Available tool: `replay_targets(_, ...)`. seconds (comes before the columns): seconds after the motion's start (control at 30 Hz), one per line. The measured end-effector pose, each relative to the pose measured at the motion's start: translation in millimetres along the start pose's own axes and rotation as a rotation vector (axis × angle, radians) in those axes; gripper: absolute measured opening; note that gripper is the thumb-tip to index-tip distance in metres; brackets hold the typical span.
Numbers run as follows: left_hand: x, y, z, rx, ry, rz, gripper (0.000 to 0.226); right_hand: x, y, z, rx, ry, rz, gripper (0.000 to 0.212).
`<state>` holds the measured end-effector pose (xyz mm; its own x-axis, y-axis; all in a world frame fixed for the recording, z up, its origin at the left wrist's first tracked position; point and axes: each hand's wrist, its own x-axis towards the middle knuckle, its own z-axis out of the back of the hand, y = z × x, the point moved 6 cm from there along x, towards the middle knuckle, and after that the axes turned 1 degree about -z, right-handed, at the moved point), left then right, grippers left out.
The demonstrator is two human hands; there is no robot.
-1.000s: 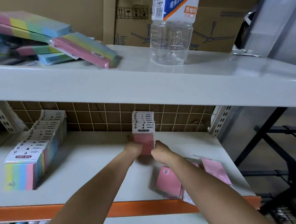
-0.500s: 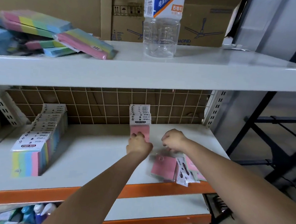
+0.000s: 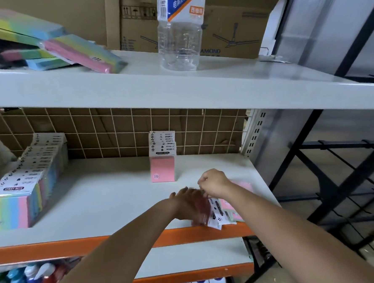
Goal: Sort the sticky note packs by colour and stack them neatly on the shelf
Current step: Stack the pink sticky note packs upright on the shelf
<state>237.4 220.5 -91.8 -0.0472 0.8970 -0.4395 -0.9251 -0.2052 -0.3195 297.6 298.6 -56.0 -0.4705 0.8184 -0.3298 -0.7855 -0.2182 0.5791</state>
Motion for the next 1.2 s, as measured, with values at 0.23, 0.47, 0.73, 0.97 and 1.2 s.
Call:
replay_targets(0.23, -1, 16, 5, 0.064, -0.151, 0.084, 0.090, -2, 1, 0, -0.003, -0.009, 0.002, 0.024)
replay_targets(0.47, -17, 39, 21, -0.076, -0.318, 0.232, 0.083, -2, 2, -1, -0.072, 0.011, -0.028, 0.016)
replay_targets(0.73, -24, 82, 26, -0.864, -0.536, 0.439, 0.076, -7, 19, -16, -0.094, 0.026, -0.039, 0.020)
replay_targets(0.97, -27, 84, 29, -1.058, -0.567, 0.451, 0.072, -1, 35, -48, 0.192, 0.180, 0.038, 0.016)
replay_targets(1.2, -30, 98, 44, -0.957, -0.759, 0.410, 0.044, 15, 50, -45, -0.052, -0.035, 0.117, 0.024)
